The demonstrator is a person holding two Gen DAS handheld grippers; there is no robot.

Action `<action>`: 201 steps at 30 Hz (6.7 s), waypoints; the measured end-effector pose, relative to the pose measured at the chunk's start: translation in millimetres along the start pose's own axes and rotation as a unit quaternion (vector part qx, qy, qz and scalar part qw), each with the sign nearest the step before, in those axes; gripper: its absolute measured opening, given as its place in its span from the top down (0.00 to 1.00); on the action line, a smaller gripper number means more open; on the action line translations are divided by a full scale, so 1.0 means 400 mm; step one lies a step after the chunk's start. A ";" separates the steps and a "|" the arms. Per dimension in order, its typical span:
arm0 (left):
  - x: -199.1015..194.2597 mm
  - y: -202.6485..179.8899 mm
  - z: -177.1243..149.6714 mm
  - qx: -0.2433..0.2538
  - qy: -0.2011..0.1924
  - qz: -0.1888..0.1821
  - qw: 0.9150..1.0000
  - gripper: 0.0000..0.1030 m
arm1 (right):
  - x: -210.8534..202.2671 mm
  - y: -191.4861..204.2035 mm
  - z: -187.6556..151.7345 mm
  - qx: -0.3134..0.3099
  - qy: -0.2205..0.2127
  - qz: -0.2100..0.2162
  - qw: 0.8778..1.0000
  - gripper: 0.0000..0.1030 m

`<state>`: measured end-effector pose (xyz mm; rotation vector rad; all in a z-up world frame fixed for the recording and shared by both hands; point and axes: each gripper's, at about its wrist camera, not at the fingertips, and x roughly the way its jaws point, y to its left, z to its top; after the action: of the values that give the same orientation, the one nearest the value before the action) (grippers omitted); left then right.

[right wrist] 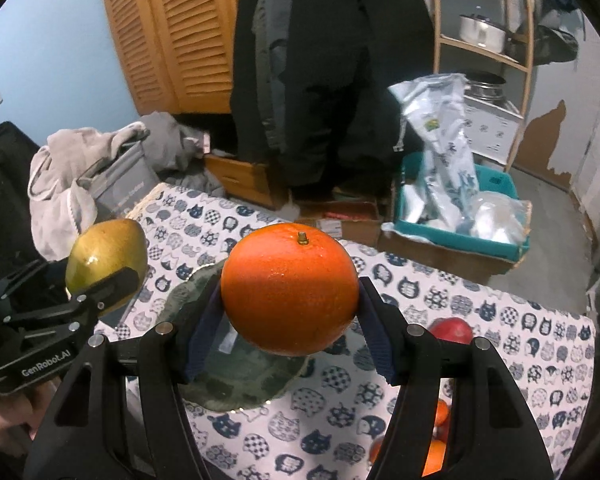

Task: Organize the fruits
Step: 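Lower the pear into the green bowl and open the left tool while the right tool releases the orange there, then withdraw both tools from the bowl back toward the fruit cluster, then grasp a small tangerine with the left tool while the right tool approaches a large orange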

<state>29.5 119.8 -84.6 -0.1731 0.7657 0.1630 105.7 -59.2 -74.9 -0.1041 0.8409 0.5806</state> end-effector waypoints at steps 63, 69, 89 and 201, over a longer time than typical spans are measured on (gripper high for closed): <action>0.308 0.184 -0.147 -0.032 0.201 0.062 0.977 0.12 | 0.474 0.083 -0.141 0.003 0.214 0.039 0.976 0.36; 0.292 0.216 -0.151 -0.046 0.199 0.073 0.976 0.12 | 0.504 0.117 -0.173 -0.018 0.236 0.037 0.971 0.35; 0.239 0.222 -0.129 -0.045 0.180 0.079 0.979 0.12 | 0.444 0.130 -0.125 -0.008 0.202 0.040 0.979 0.21; 0.353 -0.594 -0.394 0.233 0.261 -0.185 0.918 0.24 | -0.053 -0.519 -0.508 0.204 0.151 -0.173 0.952 0.21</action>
<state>73.5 -133.4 -272.1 0.1020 1.2640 -0.4450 66.7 -306.3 -224.5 0.0400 1.1954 0.0520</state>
